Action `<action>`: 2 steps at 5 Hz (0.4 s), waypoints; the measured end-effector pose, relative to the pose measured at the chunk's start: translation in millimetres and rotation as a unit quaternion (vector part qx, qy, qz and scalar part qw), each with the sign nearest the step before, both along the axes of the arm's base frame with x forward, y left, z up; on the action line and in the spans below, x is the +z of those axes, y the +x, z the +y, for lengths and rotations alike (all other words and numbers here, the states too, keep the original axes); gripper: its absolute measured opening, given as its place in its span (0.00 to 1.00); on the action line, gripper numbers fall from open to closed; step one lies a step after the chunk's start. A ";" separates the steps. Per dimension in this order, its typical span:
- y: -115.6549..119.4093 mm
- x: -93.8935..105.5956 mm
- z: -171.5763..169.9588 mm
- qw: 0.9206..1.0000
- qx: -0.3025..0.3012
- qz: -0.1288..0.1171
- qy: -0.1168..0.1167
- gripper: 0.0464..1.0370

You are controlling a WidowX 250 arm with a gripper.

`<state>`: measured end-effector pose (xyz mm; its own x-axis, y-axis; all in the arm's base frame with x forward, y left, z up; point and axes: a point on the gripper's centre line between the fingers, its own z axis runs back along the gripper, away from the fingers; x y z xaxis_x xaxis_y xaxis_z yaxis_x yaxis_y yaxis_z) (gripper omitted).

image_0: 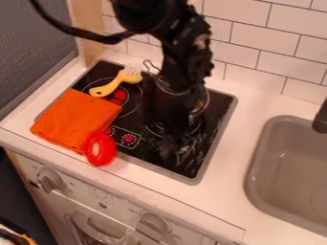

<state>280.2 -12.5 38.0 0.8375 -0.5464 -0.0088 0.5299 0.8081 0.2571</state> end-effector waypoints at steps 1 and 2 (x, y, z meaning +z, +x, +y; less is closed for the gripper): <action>-1.1 -1.0 -0.4 0.999 0.026 0.002 -0.025 0.97; -0.2 34.3 49.9 0.991 0.057 -0.004 -0.124 0.96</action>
